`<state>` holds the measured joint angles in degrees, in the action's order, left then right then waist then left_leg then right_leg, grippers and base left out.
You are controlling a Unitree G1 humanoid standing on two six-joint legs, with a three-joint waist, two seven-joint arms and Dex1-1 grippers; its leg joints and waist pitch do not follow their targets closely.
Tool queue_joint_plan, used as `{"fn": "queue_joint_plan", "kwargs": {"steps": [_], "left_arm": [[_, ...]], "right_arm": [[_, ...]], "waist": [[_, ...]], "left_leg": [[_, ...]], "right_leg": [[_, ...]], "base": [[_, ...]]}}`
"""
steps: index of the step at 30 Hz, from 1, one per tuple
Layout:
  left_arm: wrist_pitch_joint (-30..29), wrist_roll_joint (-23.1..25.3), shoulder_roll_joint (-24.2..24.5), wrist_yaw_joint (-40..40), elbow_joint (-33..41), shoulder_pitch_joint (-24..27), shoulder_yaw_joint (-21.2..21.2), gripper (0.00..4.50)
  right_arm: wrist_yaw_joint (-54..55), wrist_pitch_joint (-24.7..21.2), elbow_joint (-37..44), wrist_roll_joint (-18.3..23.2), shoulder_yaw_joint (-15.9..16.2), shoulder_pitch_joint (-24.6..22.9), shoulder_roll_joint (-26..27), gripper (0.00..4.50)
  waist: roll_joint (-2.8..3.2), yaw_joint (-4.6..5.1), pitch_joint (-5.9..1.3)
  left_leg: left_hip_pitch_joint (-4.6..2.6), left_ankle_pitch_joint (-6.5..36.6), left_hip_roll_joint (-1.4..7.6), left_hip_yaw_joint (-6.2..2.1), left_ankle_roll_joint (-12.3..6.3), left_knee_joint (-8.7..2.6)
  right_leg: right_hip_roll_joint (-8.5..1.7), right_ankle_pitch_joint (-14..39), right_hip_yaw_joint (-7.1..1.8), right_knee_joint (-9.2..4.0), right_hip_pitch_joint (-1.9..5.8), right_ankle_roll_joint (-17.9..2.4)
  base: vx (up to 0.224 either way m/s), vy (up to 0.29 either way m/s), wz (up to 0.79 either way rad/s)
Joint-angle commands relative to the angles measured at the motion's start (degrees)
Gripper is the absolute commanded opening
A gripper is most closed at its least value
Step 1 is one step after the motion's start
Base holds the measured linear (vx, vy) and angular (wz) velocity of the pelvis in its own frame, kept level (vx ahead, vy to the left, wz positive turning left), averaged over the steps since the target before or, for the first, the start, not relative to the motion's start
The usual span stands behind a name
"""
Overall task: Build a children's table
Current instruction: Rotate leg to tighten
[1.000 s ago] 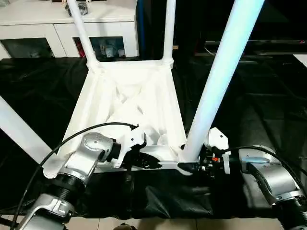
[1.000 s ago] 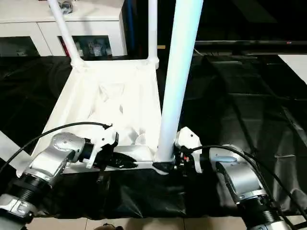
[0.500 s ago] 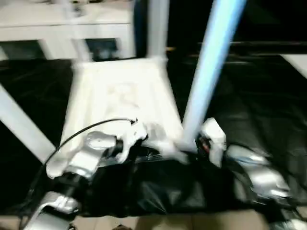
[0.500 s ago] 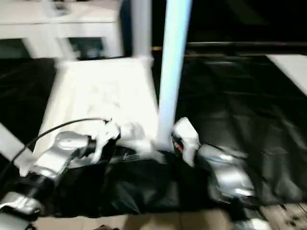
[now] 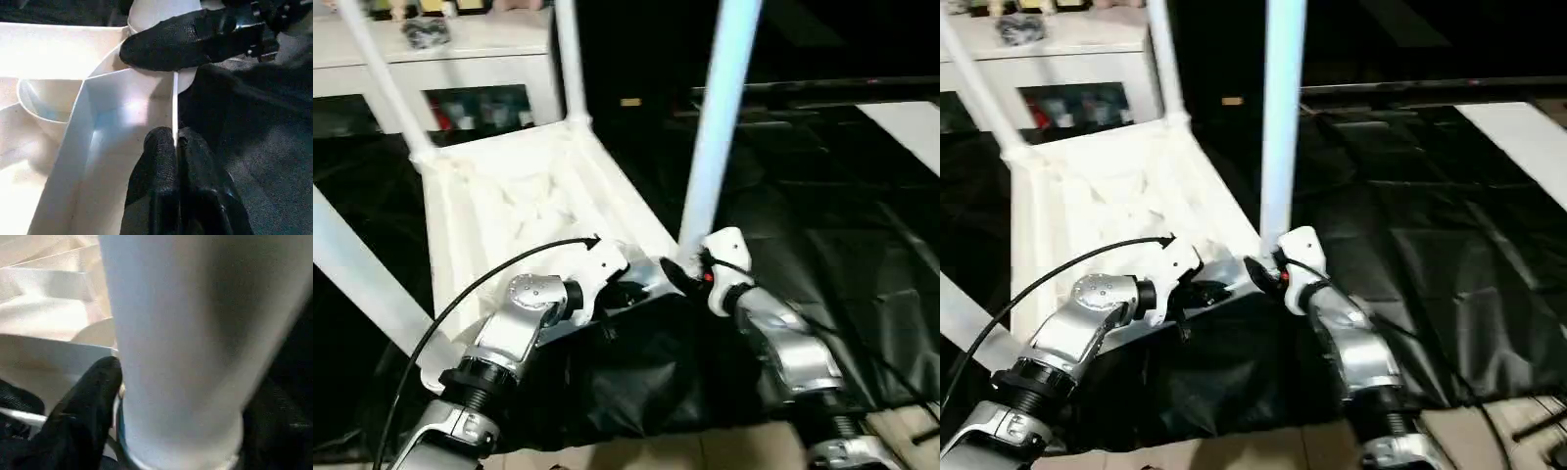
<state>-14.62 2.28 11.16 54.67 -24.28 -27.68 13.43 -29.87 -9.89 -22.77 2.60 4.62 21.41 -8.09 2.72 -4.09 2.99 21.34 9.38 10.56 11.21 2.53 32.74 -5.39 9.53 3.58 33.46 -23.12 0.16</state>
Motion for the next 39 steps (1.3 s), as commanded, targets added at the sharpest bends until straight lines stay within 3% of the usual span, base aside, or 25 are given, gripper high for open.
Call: {"fn": "queue_joint_plan", "kwargs": {"steps": [1,3,4,6,7,12,13,15,23,24,26,27,34,39], "left_arm": [[2.52,-5.28,-2.31,6.26,4.14,-0.01,3.76,0.0],[2.26,-6.18,-0.66,9.0,4.89,0.37,3.87,0.0],[2.27,-6.35,-0.22,9.73,4.92,0.4,3.84,0.0],[2.64,-6.39,0.73,11.18,4.7,0.32,3.78,0.0],[2.98,-6.4,1.71,12.69,3.96,-0.1,3.55,0.0],[3.27,-6.34,3.49,15.4,3.35,-0.54,3.21,0.0],[3.35,-6.35,3.86,15.84,3.23,-0.73,3.24,0.0],[3.1,-6.87,4.9,17.46,3.23,-1.01,3.47,0.0],[3.35,-7.02,7.2,21.43,2.53,-1.26,3.89,0.0],[3.49,-6.96,7.63,22.14,2.38,-1.28,3.99,0.0],[3.57,-7.02,8.27,23.06,2.09,-1.36,4.09,0.0],[3.63,-7.02,8.58,23.34,1.9,-1.45,4.13,0.0],[3.69,-7.23,9.53,24.32,1.65,-1.61,4.3,0.0],[3.73,-7.15,7.94,21.62,1.65,-1.5,3.62,0.0]], "right_arm": [[-6.18,-0.17,1.79,1.07,5.1,-0.62,-0.2,3.81],[-12.79,0.47,4.25,1.96,6.09,-2.16,-4.43,3.81],[-14.85,0.7,5.04,2.29,6.35,-2.64,-5.76,3.81],[-19.02,0.86,6.67,3.11,6.62,-3.6,-8.51,3.81],[-23.37,0.77,8.3,4.23,6.62,-4.53,-11.58,3.81],[-28.53,1.03,9.99,5.04,6.51,-5.62,-15.47,3.81],[-29.58,1.04,10.26,5.37,6.38,-5.78,-16.25,3.81],[-30.83,1.01,10.8,6.25,6.06,-5.9,-17.43,3.81],[-33.78,1.05,11.15,7.5,5.92,-6.09,-18.94,3.23],[-34.42,0.95,11.36,7.46,6.13,-6.19,-19.27,3.1],[-35.55,0.84,11.52,7.18,6.78,-6.3,-20.0,2.94],[-35.91,0.97,11.38,6.86,7.16,-6.31,-20.35,2.87],[-36.97,1.78,10.09,6.0,8.19,-5.81,-20.75,2.7],[-35.37,0.91,10.46,8.0,7.47,-6.48,-18.42,2.69]], "waist": [[-0.74,-0.41,-3.54],[-0.82,-1.31,-3.65],[-0.47,-1.53,-3.74],[-0.48,-2.12,-3.86],[-0.2,-2.57,-3.86],[-0.32,-3.08,-3.58],[0.34,-3.11,-3.56],[-0.08,-2.96,-3.54],[-0.09,-3.21,-3.87],[-0.32,-3.18,-3.88],[-0.1,-3.33,-3.94],[-0.48,-3.44,-3.91],[-0.52,-3.89,-3.66],[-0.6,-3.88,-3.57]], "left_leg": [[-0.87,17.23,2.3,-1.17,-1.79,-3.91],[-0.75,14.83,2.36,-0.97,-3.18,-3.6],[-0.68,13.92,2.39,-1.05,-3.4,-3.54],[-0.58,11.63,2.45,-0.84,-4.69,-3.21],[-0.6,11.38,2.53,-0.83,-5.07,-3.16],[-0.76,14.71,2.74,-0.92,-3.83,-3.47],[-0.83,15.7,2.77,-1.05,-3.25,-3.58],[-0.81,16.72,2.73,-1.07,-2.71,-3.7],[-0.8,14.01,2.81,-0.94,-3.48,-3.31],[-0.69,13.36,2.83,-0.9,-3.74,-3.28],[-0.46,12.19,2.84,-0.97,-4.28,-3.16],[-0.41,11.94,2.87,-0.96,-4.49,-3.15],[-0.57,14.53,2.95,-1.02,-3.3,-3.38],[-0.49,14.7,2.91,-1.08,-2.99,-3.42]], "right_leg": [[-3.06,15.57,-2.34,-4.17,2.15,-11.13],[-3.02,12.96,-2.36,-3.77,2.44,-11.56],[-3.08,11.95,-2.33,-3.53,2.53,-11.82],[-2.86,8.77,-2.21,-3.21,2.57,-12.76],[-2.87,8.79,-2.15,-3.2,2.55,-12.92],[-3.03,14.12,-2.11,-3.7,2.39,-12.46],[-3.08,15.58,-2.13,-3.75,2.33,-12.11],[-3.05,16.54,-2.1,-3.95,2.41,-11.75],[-2.94,12.26,-2.07,-3.42,2.28,-13.21],[-2.92,11.5,-2.07,-3.34,2.35,-13.36],[-2.97,10.35,-1.96,-3.06,2.45,-13.6],[-2.99,10.49,-1.93,-3.0,2.47,-13.55],[-3.23,15.1,-2.08,-3.38,2.25,-12.46],[-3.32,16.26,-2.14,-3.53,2.22,-11.82]], "base": [[0.0,0.0,0.0],[0.0,0.0,0.0],[0.0,0.0,0.0],[0.0,0.0,0.0],[0.0,0.0,0.0],[0.0,0.0,0.0],[0.0,0.0,0.0],[0.0,0.0,0.0],[0.0,0.0,0.0],[0.0,0.0,0.0],[0.0,0.0,0.0],[0.0,0.0,0.0],[0.0,0.0,0.0],[0.0,0.0,0.0]]}}
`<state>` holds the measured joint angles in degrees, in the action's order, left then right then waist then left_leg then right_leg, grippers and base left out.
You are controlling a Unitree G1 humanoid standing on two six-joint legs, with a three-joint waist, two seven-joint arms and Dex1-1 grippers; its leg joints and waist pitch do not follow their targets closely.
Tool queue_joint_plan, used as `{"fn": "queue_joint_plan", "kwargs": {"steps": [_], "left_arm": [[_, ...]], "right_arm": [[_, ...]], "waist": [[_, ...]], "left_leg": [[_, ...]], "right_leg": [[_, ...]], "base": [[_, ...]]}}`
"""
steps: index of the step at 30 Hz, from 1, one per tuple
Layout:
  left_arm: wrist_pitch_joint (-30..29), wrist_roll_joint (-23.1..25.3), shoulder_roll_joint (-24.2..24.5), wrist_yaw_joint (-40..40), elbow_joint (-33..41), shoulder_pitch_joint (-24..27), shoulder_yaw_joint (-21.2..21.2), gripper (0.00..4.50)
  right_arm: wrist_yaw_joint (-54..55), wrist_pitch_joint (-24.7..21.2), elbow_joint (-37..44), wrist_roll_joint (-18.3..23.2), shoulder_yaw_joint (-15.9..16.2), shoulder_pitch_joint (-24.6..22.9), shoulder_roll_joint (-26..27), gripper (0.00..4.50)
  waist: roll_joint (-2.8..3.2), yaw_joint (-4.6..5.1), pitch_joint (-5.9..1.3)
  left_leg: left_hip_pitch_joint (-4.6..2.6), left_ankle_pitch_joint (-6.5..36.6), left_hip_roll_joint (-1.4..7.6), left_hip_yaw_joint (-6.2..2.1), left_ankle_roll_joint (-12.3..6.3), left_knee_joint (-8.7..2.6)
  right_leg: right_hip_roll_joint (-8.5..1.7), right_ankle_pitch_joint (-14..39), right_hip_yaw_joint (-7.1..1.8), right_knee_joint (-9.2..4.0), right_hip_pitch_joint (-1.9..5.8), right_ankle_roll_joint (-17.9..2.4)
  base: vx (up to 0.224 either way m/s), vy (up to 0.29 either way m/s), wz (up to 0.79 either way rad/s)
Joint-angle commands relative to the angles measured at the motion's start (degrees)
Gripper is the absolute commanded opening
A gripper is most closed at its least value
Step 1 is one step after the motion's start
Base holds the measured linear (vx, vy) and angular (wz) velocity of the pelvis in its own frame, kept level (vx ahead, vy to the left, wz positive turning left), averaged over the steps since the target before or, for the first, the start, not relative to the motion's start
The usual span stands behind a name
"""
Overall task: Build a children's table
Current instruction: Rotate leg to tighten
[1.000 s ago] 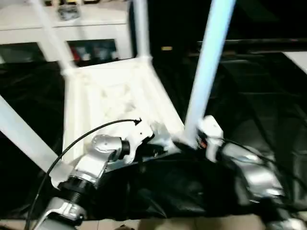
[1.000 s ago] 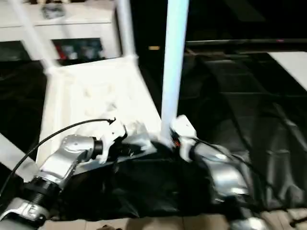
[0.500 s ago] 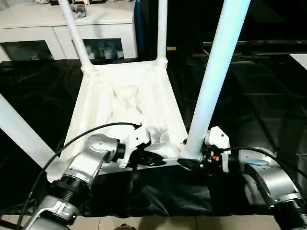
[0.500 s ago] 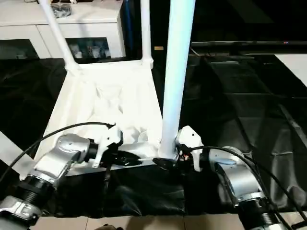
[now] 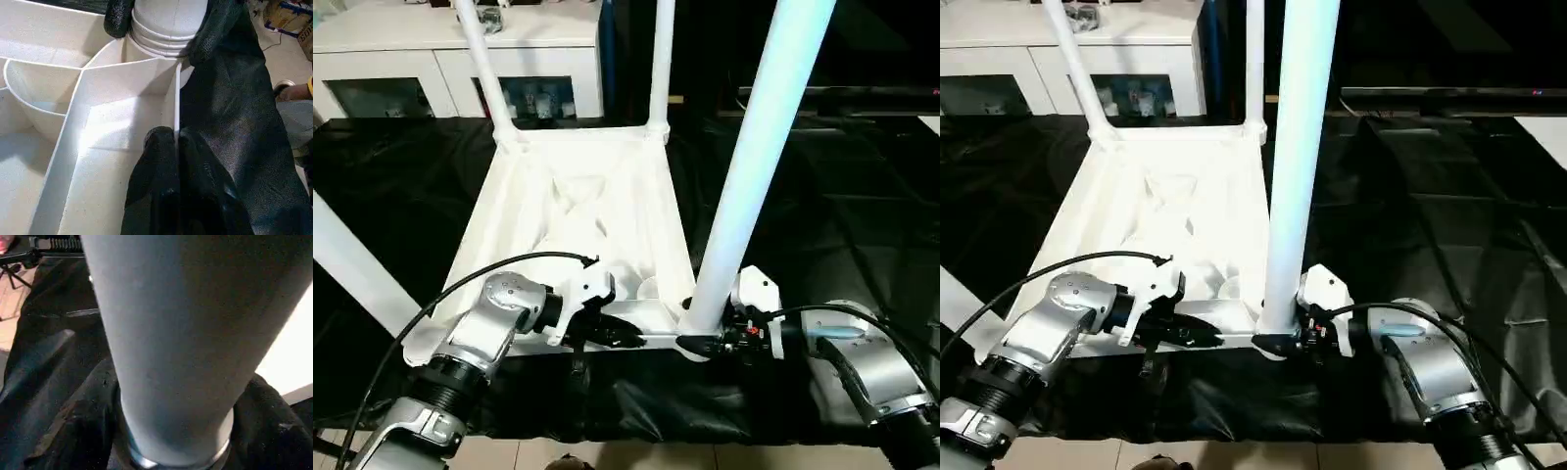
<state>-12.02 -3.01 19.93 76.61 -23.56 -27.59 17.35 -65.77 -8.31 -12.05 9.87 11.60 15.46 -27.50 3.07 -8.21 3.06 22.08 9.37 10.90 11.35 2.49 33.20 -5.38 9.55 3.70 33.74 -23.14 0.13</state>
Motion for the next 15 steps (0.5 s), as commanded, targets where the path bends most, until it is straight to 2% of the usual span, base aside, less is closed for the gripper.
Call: {"fn": "queue_joint_plan", "kwargs": {"steps": [1,4,5,6,8,9,11,12,14,15], "left_arm": [[1.53,-1.59,-1.61,-1.85,0.67,-1.7,-0.51,0.0],[1.82,-0.73,-4.84,-7.28,0.21,-2.04,-0.94,0.0],[1.63,-0.37,-6.1,-9.16,0.32,-2.06,-0.9,0.0],[1.53,-0.07,-7.2,-10.7,0.48,-2.05,-0.83,0.0],[1.13,0.44,-8.95,-13.2,0.67,-2.08,-0.72,0.0],[1.13,0.44,-8.95,-13.2,0.67,-2.08,-0.72,0.0],[-0.09,1.32,-11.78,-17.0,1.37,-2.0,-0.24,0.0],[-0.23,1.42,-12.07,-17.44,1.4,-2.0,-0.22,0.0],[-0.63,1.67,-13.73,-19.56,1.8,-1.83,0.19,0.0],[-0.8,1.62,-14.39,-20.01,2.16,-1.62,0.49,0.0]], "right_arm": [[2.02,-0.87,-0.35,0.88,0.09,-0.62,2.02,2.68],[12.87,-0.97,-3.28,-1.38,-1.39,0.23,7.45,2.68],[17.6,-0.96,-5.06,-2.39,-2.12,0.93,9.8,2.68],[21.71,-0.76,-6.7,-3.39,-2.72,1.66,11.8,2.68],[27.84,-0.66,-9.24,-4.75,-3.54,2.92,14.82,2.68],[27.84,-0.66,-9.24,-4.75,-3.54,2.92,14.82,2.68],[36.89,-1.86,-12.21,-6.16,-4.43,4.85,19.91,2.68],[37.71,-2.0,-12.45,-6.22,-4.53,5.04,20.43,2.68],[41.43,-2.4,-13.64,-7.02,-4.53,6.35,23.64,2.68],[40.55,-2.02,-13.34,-6.52,-4.09,6.8,24.93,2.68]], "waist": [[-0.98,0.24,-3.68],[-1.15,0.57,-3.36],[-1.24,0.74,-3.23],[-1.38,1.27,-3.09],[-1.34,2.32,-2.98],[-1.33,2.83,-2.86],[-1.35,3.25,-2.85],[-1.27,3.65,-2.66],[-1.22,4.12,-2.73],[-1.12,4.32,-2.67]], "left_leg": [[-1.22,14.58,2.55,-1.19,-2.92,-3.85],[-1.21,16.25,2.3,-1.22,-1.93,-3.97],[-1.26,17.27,2.25,-1.38,-1.14,-4.14],[-0.99,17.88,2.2,-1.62,-0.42,-4.45],[-0.98,19.48,2.06,-1.84,0.48,-4.65],[-1.12,20.49,1.99,-1.87,0.66,-4.67],[-1.24,20.86,1.88,-1.84,0.41,-4.58],[-1.14,21.27,1.84,-1.83,0.6,-4.72],[-0.99,21.97,1.72,-2.17,1.09,-4.9],[-1.16,22.94,1.74,-2.16,1.11,-4.93]], "right_leg": [[-3.33,16.13,-2.26,-3.8,2.25,-11.77],[-3.38,19.26,-2.24,-4.17,1.92,-11.2],[-3.51,21.93,-2.19,-4.43,1.96,-10.31],[-3.52,23.56,-2.07,-4.53,2.14,-9.42],[-3.48,26.04,-1.9,-4.76,2.09,-8.34],[-3.46,27.23,-1.9,-4.98,1.92,-7.93],[-3.51,28.38,-2.0,-5.32,1.81,-7.39],[-3.4,29.31,-1.99,-5.46,1.66,-7.12],[-3.44,30.61,-1.7,-5.4,1.96,-6.45],[-3.35,30.86,-1.72,-5.62,1.79,-6.11]], "base": [[0.0,0.0,0.0],[0.0,0.0,0.0],[0.0,0.0,0.0],[0.0,0.0,0.0],[0.0,0.0,0.0],[0.0,0.0,0.0],[0.0,0.0,0.0],[0.0,0.0,0.0],[0.0,0.0,0.0],[0.0,0.0,0.0]]}}
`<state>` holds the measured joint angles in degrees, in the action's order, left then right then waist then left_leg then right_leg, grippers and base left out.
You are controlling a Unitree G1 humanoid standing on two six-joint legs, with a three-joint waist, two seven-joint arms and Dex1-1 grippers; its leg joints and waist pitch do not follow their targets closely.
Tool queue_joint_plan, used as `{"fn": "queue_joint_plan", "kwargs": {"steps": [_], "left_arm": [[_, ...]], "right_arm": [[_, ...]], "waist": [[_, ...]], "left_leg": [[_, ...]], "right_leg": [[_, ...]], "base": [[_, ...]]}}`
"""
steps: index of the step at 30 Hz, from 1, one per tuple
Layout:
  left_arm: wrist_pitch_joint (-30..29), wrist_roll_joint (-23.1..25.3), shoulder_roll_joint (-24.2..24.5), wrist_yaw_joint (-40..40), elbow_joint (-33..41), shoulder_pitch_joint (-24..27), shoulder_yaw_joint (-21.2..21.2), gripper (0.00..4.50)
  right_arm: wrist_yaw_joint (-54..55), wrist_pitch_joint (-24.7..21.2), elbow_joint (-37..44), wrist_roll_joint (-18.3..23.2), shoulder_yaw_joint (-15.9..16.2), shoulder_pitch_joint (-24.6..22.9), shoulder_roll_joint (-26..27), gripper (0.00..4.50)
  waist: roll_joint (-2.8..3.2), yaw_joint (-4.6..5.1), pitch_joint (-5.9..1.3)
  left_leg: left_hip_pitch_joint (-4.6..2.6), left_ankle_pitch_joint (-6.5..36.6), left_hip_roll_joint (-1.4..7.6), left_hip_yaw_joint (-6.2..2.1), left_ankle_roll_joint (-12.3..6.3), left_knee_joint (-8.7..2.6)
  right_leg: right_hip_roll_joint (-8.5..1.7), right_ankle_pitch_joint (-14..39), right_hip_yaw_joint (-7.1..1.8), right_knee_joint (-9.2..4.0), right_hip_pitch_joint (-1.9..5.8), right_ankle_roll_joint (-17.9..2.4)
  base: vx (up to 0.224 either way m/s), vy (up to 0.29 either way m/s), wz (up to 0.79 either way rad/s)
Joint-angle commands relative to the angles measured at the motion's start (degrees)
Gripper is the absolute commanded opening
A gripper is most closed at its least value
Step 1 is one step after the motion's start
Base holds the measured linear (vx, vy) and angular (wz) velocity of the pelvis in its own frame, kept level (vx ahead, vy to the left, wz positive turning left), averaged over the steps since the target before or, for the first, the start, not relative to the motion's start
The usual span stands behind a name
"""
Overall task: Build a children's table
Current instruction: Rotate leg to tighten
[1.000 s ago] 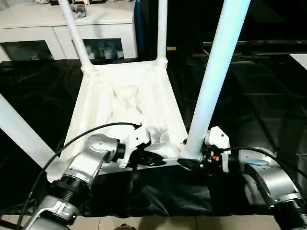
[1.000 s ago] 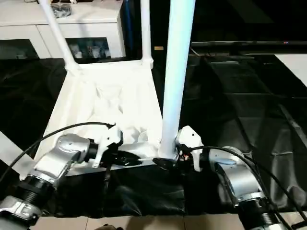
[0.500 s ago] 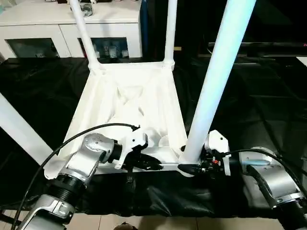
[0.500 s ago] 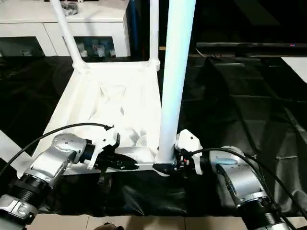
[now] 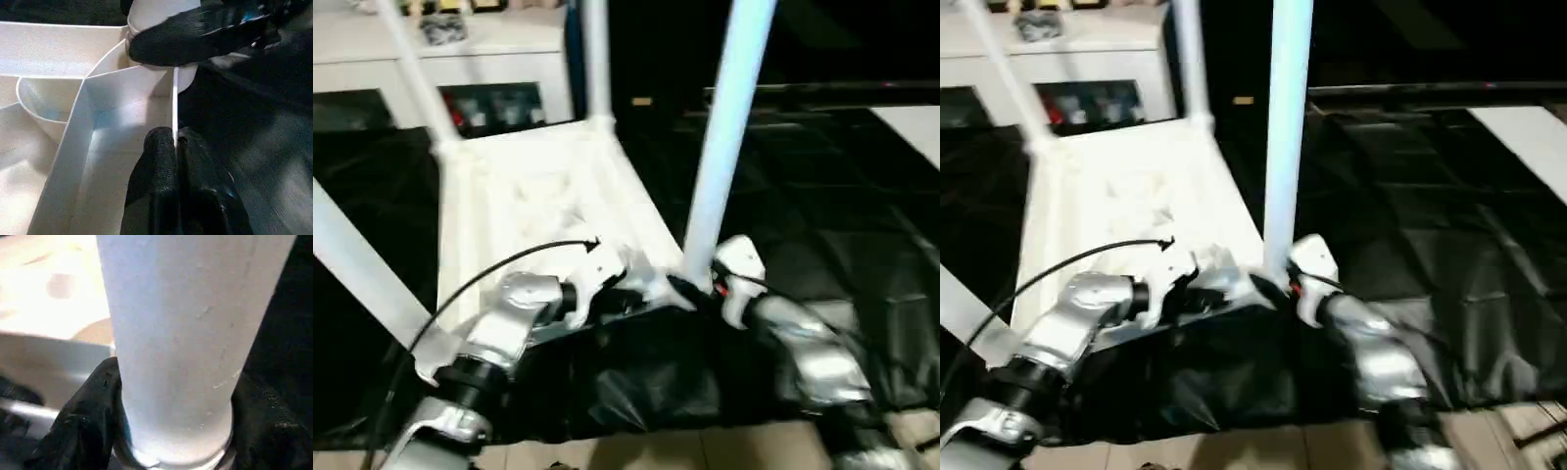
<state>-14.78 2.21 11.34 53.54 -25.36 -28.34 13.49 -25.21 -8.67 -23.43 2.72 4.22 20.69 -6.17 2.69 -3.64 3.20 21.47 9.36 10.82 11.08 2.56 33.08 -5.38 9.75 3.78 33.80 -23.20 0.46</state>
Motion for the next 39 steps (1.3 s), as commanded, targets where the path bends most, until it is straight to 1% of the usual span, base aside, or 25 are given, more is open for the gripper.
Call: {"fn": "queue_joint_plan", "kwargs": {"steps": [1,2,3,4,6,8,9,10,11,13,16,17,18,19,20,22,24,29,30,31,32,35,36,37,39], "left_arm": [[1.98,-3.59,-5.92,3.15,4.09,-0.74,4.48,0.0],[2.02,-3.57,-5.94,3.27,4.14,-0.68,4.53,0.0],[2.04,-3.47,-5.89,3.23,4.13,-0.64,4.46,0.0],[2.3,-3.36,-5.53,3.71,4.06,-0.57,4.51,0.0],[2.59,-3.24,-5.15,4.05,3.94,-0.51,4.51,0.0],[3.54,-3.6,-3.51,6.2,3.71,-0.24,4.36,0.0],[3.73,-3.65,-3.12,6.5,3.65,-0.2,4.24,0.0],[3.92,-3.75,-2.75,6.79,3.59,-0.2,4.06,0.0],[3.9,-4.07,-2.06,7.64,3.69,-0.19,3.88,0.0],[4.37,-4.73,-0.62,9.58,3.8,-0.22,3.51,0.0],[4.63,-5.26,0.73,11.66,3.75,-0.28,3.31,0.0],[4.83,-5.45,1.64,13.02,3.66,-0.33,3.33,0.0],[5.15,-5.53,2.79,14.86,3.58,-0.36,3.23,0.0],[5.3,-5.58,3.24,15.56,3.57,-0.36,3.19,0.0],[5.42,-5.61,3.45,15.84,3.46,-0.41,3.05,0.0],[5.53,-5.83,4.28,16.93,3.14,-0.66,2.65,0.0],[5.51,-6.08,5.25,18.56,3.07,-0.75,2.82,0.0],[5.01,-6.79,7.29,22.02,3.02,-0.82,3.52,0.0],[4.98,-6.94,7.5,22.54,2.92,-0.84,3.58,0.0],[5.19,-7.04,8.07,23.68,2.7,-0.87,3.81,0.0],[5.19,-7.05,8.22,23.96,2.63,-0.88,3.86,0.0],[4.8,-7.23,9.43,26.34,1.98,-1.23,4.34,0.0],[4.93,-7.17,9.49,26.36,1.75,-1.32,4.33,0.0],[5.0,-7.13,9.51,26.33,1.63,-1.36,4.32,0.0],[5.12,-7.19,9.59,26.26,0.96,-1.63,4.33,0.0]], "right_arm": [[-0.95,-1.22,-1.59,0.99,3.46,1.63,4.01,2.68],[-1.47,-0.93,-1.4,1.18,3.53,1.69,4.3,3.23],[-2.33,-0.92,-0.95,1.92,3.34,1.62,4.54,3.23],[-3.65,-1.36,-0.08,2.99,3.11,1.35,4.55,3.37],[-4.63,-1.86,0.72,3.8,3.08,1.03,4.26,3.37],[-5.98,-1.5,2.2,3.35,3.33,0.09,2.01,3.73],[-6.41,-1.42,2.38,3.06,3.34,-0.14,1.35,3.73],[-7.1,-1.41,2.6,2.96,3.32,-0.39,0.6,3.79],[-8.81,-1.71,3.1,3.08,3.3,-0.84,-0.68,3.79],[-13.56,-1.88,4.58,3.22,3.95,-2.02,-4.06,3.79],[-17.99,-1.67,6.06,3.45,4.62,-3.15,-7.41,3.79],[-20.78,-1.66,6.88,3.78,4.93,-3.79,-9.46,3.79],[-24.33,-1.69,8.05,4.18,5.38,-4.68,-12.01,3.79],[-25.59,-1.71,8.48,4.34,5.53,-5.02,-12.91,3.79],[-26.76,-1.8,8.79,4.54,5.64,-5.28,-13.63,3.79],[-30.13,-1.14,9.58,4.79,6.03,-5.98,-15.93,3.79],[-31.59,-0.02,9.76,4.77,6.07,-6.05,-17.23,3.79],[-35.26,-1.31,11.08,7.1,5.93,-5.77,-18.71,3.64],[-36.0,-1.78,11.4,7.55,6.0,-5.81,-19.0,3.64],[-37.64,-2.68,12.11,8.25,6.38,-5.96,-19.69,3.36],[-38.09,-2.91,12.3,8.35,6.56,-6.02,-19.93,3.29],[-40.43,-2.98,12.49,8.27,7.64,-6.26,-21.32,3.23],[-40.59,-2.99,12.46,8.26,7.73,-6.27,-21.41,3.16],[-40.66,-3.0,12.45,8.25,7.77,-6.28,-21.45,2.91],[-41.1,-2.81,12.5,8.07,8.15,-6.42,-21.68,2.84]], "waist": [[-0.77,-0.21,-2.83],[-0.79,-0.2,-2.85],[-0.6,-0.19,-2.96],[-0.42,-0.2,-3.08],[-0.56,-0.26,-3.11],[-0.56,-0.4,-3.19],[-0.38,-0.51,-3.32],[-0.45,-0.77,-3.45],[-0.46,-0.93,-3.51],[-0.45,-1.69,-3.79],[-0.4,-2.1,-3.98],[-0.54,-2.36,-4.2],[-0.48,-2.56,-4.3],[-0.4,-2.75,-4.34],[-0.37,-3.06,-4.28],[-0.41,-3.48,-4.37],[-0.36,-3.8,-4.23],[-0.35,-4.14,-3.86],[-0.4,-4.23,-3.87],[-0.35,-4.42,-3.86],[-0.41,-4.45,-3.87],[-0.44,-4.5,-3.85],[-0.5,-4.51,-3.88],[-0.65,-4.49,-3.82],[-0.63,-4.58,-3.87]], "left_leg": [[-1.09,24.05,1.8,-1.81,0.89,-4.71],[-1.16,24.15,1.8,-1.79,0.75,-4.7],[-1.02,23.54,1.87,-1.82,0.52,-4.82],[-0.99,23.08,1.95,-1.76,0.35,-4.88],[-1.04,22.8,2.0,-1.6,-0.02,-4.86],[-0.92,21.49,2.02,-1.47,-0.3,-4.79],[-0.94,20.89,2.05,-1.43,-0.36,-4.73],[-1.05,19.65,2.11,-1.23,-0.75,-4.57],[-1.04,18.98,2.13,-1.16,-0.94,-4.5],[-0.69,15.67,2.03,-1.02,-2.24,-4.23],[-0.75,13.35,2.18,-0.82,-3.21,-3.84],[-0.56,11.73,2.15,-0.88,-3.66,-3.69],[-0.57,10.47,2.19,-0.77,-4.35,-3.49],[-0.6,10.2,2.23,-0.74,-4.69,-3.38],[-0.62,10.18,2.3,-0.64,-5.12,-3.33],[-0.74,10.88,2.46,-0.67,-4.96,-3.33],[-0.89,12.89,2.63,-0.66,-4.04,-3.46],[-0.89,17.09,2.64,-0.91,-2.13,-3.8],[-1.04,17.5,2.66,-0.87,-1.77,-3.8],[-1.14,17.75,2.64,-0.88,-1.64,-3.8],[-1.15,17.73,2.69,-0.85,-1.68,-3.82],[-0.96,17.45,2.69,-0.93,-1.59,-3.88],[-0.85,17.09,2.64,-0.95,-1.6,-3.85],[-0.78,16.88,2.62,-0.94,-1.69,-3.84],[-0.79,16.41,2.62,-0.95,-1.76,-3.77]], "right_leg": [[-3.27,30.84,-1.9,-6.0,1.49,-6.34],[-3.3,30.54,-1.97,-6.0,1.47,-6.46],[-3.27,29.03,-2.02,-5.86,1.7,-6.85],[-3.15,27.0,-2.06,-5.69,1.77,-7.39],[-3.13,24.9,-2.18,-5.55,1.76,-8.36],[-3.08,22.81,-2.3,-5.29,1.92,-9.14],[-3.12,21.94,-2.33,-5.2,1.99,-9.36],[-3.05,19.19,-2.41,-4.94,1.96,-10.31],[-3.08,18.26,-2.46,-4.82,2.01,-10.61],[-3.13,14.99,-2.42,-4.34,2.6,-10.97],[-3.01,11.2,-2.44,-3.9,2.55,-11.97],[-3.01,9.11,-2.3,-3.52,2.92,-12.68],[-2.89,7.15,-2.27,-3.26,2.82,-13.24],[-2.88,6.57,-2.24,-3.17,2.79,-13.5],[-2.88,6.61,-2.23,-3.15,2.68,-13.79],[-2.98,8.03,-2.18,-3.22,2.7,-13.94],[-3.1,10.99,-2.24,-3.48,2.43,-13.8],[-3.21,17.23,-2.36,-3.88,2.2,-12.21],[-3.22,17.75,-2.43,-3.97,2.05,-11.99],[-3.19,18.16,-2.45,-4.03,2.05,-11.84],[-3.2,18.21,-2.49,-4.07,2.05,-11.75],[-3.25,18.45,-2.48,-3.98,2.06,-11.46],[-3.32,18.34,-2.47,-3.94,2.14,-11.43],[-3.31,18.22,-2.47,-3.94,2.11,-11.41],[-3.39,18.21,-2.48,-3.91,2.1,-11.48]], "base": [[0.0,0.0,0.0],[0.0,0.0,0.0],[0.0,0.0,0.0],[0.0,0.0,0.0],[0.0,0.0,0.0],[0.0,0.0,0.0],[0.0,0.0,0.0],[0.0,0.0,0.0],[0.0,0.0,0.0],[0.0,0.0,0.0],[0.0,0.0,0.0],[0.0,0.0,0.0],[0.0,0.0,0.0],[0.0,0.0,0.0],[0.0,0.0,0.0],[0.0,0.0,0.0],[0.0,0.0,0.0],[0.0,0.0,0.0],[0.0,0.0,0.0],[0.0,0.0,0.0],[0.0,0.0,0.0],[0.0,0.0,0.0],[0.0,0.0,0.0],[0.0,0.0,0.0],[0.0,0.0,0.0]]}}
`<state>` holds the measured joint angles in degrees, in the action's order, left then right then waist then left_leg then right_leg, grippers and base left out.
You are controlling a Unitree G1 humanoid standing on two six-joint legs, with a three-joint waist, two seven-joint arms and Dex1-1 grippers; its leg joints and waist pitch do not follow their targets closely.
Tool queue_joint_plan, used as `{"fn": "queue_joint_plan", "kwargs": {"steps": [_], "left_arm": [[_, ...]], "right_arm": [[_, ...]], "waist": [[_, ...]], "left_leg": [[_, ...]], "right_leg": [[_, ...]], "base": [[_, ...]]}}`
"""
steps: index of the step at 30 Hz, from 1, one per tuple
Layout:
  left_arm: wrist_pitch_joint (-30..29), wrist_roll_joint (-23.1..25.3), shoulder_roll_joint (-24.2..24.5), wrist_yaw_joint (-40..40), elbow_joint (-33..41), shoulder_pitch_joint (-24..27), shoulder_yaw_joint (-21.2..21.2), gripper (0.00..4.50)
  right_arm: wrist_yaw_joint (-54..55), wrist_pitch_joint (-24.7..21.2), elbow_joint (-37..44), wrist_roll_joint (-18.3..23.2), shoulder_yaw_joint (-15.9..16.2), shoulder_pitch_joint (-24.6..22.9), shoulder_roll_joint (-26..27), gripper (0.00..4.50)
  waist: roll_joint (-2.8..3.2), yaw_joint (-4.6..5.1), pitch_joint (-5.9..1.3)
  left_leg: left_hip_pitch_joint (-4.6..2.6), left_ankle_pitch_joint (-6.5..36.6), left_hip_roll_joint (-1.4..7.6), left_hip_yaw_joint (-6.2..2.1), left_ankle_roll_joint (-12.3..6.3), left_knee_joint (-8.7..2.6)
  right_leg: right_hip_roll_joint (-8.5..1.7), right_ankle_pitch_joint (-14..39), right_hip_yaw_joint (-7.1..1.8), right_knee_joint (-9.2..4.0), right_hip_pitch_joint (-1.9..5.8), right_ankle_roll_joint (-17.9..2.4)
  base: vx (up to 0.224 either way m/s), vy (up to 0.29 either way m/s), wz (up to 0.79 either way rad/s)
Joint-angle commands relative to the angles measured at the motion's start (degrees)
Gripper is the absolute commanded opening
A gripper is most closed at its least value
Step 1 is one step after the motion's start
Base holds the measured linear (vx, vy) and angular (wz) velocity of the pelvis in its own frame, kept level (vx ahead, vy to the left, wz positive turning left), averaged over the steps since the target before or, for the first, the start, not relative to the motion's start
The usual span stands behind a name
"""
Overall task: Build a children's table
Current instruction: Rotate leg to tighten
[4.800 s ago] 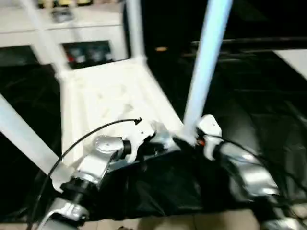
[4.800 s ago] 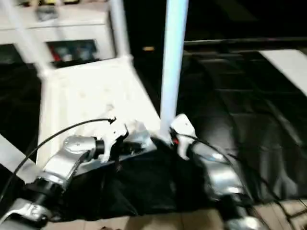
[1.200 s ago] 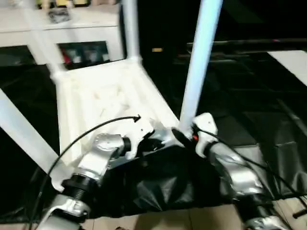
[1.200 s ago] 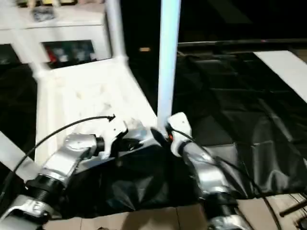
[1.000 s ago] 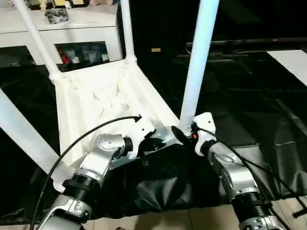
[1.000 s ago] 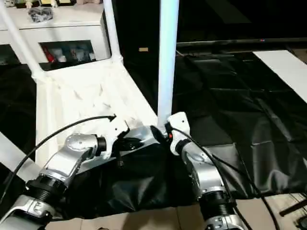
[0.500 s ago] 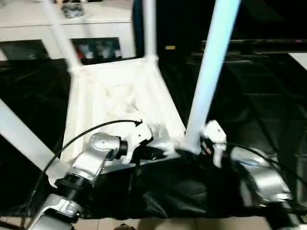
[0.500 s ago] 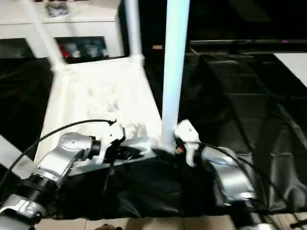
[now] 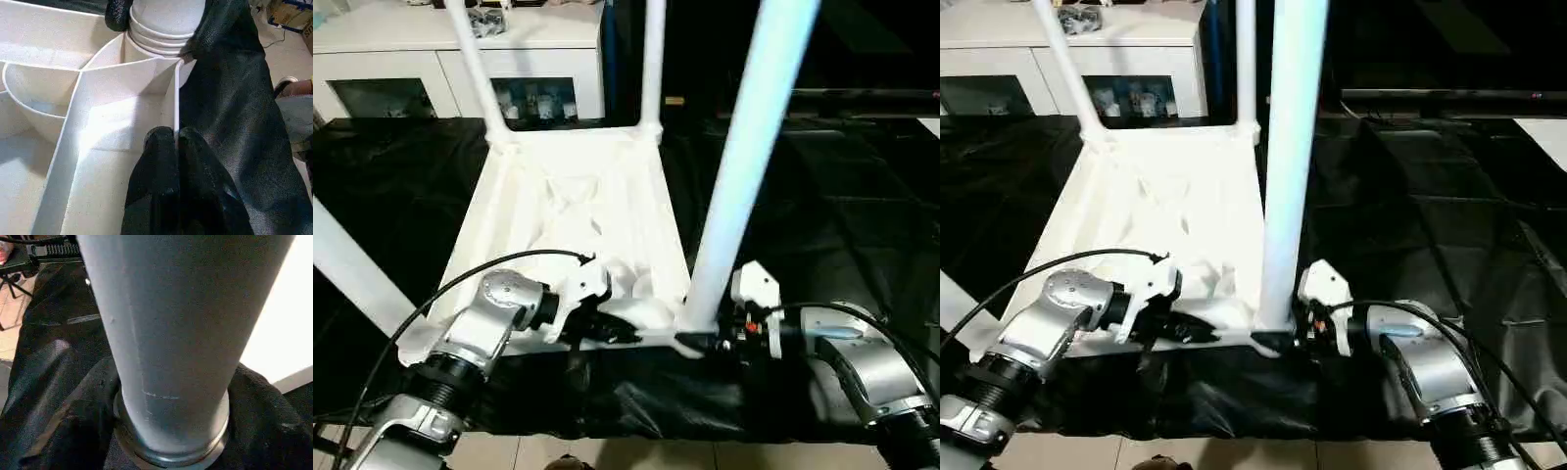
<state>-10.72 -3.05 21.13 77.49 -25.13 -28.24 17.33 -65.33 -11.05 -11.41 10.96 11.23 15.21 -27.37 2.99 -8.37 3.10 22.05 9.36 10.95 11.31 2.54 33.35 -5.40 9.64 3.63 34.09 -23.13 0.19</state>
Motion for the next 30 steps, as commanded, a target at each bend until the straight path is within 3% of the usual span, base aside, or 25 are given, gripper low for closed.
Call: {"fn": "queue_joint_plan", "kwargs": {"steps": [1,9,11,13,15,17,19,20,22,25,27,30], "left_arm": [[1.04,-1.94,-0.21,2.26,0.68,-1.76,0.5,0.0],[1.85,-1.74,-2.45,-1.72,1.2,-1.35,-0.37,0.0],[1.84,-1.62,-4.98,-6.16,1.42,-1.4,-1.22,0.0],[1.64,-1.35,-6.93,-9.34,1.94,-1.25,-1.54,0.0],[1.22,-0.99,-8.5,-11.71,2.39,-1.06,-1.56,0.0],[0.44,-0.22,-11.1,-14.81,3.27,-0.72,-0.97,0.0],[0.04,0.47,-12.89,-17.37,3.38,-0.72,-0.64,0.0],[-0.35,1.15,-14.94,-20.14,3.52,-0.66,-0.1,0.0],[-0.67,1.05,-15.63,-20.37,4.02,-0.38,0.5,0.0],[-0.95,1.12,-16.65,-20.41,4.71,0.07,1.59,0.0],[-0.85,1.38,-16.83,-20.61,4.61,0.07,1.7,0.0],[-0.82,1.98,-16.45,-20.48,4.44,0.08,1.54,0.0]], "right_arm": [[-1.0,-0.45,0.55,-0.19,1.22,-0.97,-0.42,2.8],[2.23,0.51,-0.07,-0.83,1.6,-1.32,1.98,2.72],[9.88,0.71,-2.57,-3.05,0.54,-0.61,5.41,2.72],[16.7,0.47,-4.94,-4.75,-0.44,0.2,8.54,2.72],[21.59,0.18,-6.72,-5.58,-1.21,0.84,11.06,2.7],[27.91,-0.39,-8.86,-6.05,-2.11,1.79,15.15,2.7],[31.37,-1.03,-9.83,-6.46,-2.36,2.61,17.51,2.7],[35.41,-1.53,-11.01,-7.15,-2.53,3.73,20.2,2.7],[37.1,-1.28,-11.5,-8.2,-2.23,4.31,21.32,2.7],[35.25,0.91,-11.27,-8.42,-0.84,5.06,22.83,2.7],[34.01,1.48,-11.03,-7.74,-0.76,5.13,23.08,3.23],[32.66,0.47,-9.8,-6.66,-1.29,4.62,21.92,3.54]], "waist": [[-0.94,0.16,-3.77],[-1.15,0.18,-3.73],[-1.26,0.32,-3.65],[-1.28,0.65,-3.51],[-1.52,1.67,-3.27],[-1.63,2.69,-3.12],[-1.65,2.86,-3.15],[-1.46,3.39,-2.89],[-1.44,3.51,-2.99],[-1.33,3.51,-3.0],[-1.29,3.51,-3.09],[-1.15,3.28,-3.24]], "left_leg": [[-1.35,16.28,2.49,-1.19,-1.77,-4.04],[-1.26,15.85,2.49,-1.22,-1.86,-4.05],[-1.2,16.41,2.44,-1.28,-1.55,-4.13],[-1.19,17.46,2.34,-1.44,-0.63,-4.32],[-0.91,19.1,2.12,-1.76,0.77,-4.75],[-1.12,20.91,1.94,-1.88,1.02,-4.76],[-1.37,21.19,1.9,-1.78,0.68,-4.68],[-1.39,22.17,1.84,-1.82,0.74,-4.73],[-1.19,21.87,1.78,-2.0,1.07,-4.84],[-1.47,22.81,1.8,-1.94,0.84,-4.83],[-1.38,22.68,1.83,-1.94,0.54,-4.96],[-1.72,22.31,1.89,-1.69,0.31,-4.84]], "right_leg": [[-3.36,18.27,-2.32,-4.19,2.04,-11.23],[-3.39,18.38,-2.27,-4.21,1.99,-11.08],[-3.44,19.64,-2.26,-4.29,2.0,-10.75],[-3.49,21.76,-2.16,-4.51,1.9,-10.11],[-3.57,25.01,-1.9,-4.81,2.16,-8.63],[-3.57,27.67,-1.86,-5.35,1.93,-7.54],[-3.54,28.44,-1.95,-5.6,1.72,-7.14],[-3.48,30.13,-1.94,-5.86,1.51,-6.92],[-3.47,30.68,-1.76,-5.8,1.81,-6.41],[-3.46,30.71,-1.93,-6.12,1.5,-5.73],[-3.36,29.38,-1.93,-6.01,1.67,-5.83],[-3.22,26.78,-2.17,-5.89,1.46,-6.95]], "base": [[0.0,0.0,0.0],[0.0,0.0,0.0],[0.0,0.0,0.0],[0.0,0.0,0.0],[0.0,0.0,0.0],[0.0,0.0,0.0],[0.0,0.0,0.0],[0.0,0.0,0.0],[0.0,0.0,0.0],[0.0,0.0,0.0],[0.0,0.0,0.0],[0.0,0.0,0.0]]}}
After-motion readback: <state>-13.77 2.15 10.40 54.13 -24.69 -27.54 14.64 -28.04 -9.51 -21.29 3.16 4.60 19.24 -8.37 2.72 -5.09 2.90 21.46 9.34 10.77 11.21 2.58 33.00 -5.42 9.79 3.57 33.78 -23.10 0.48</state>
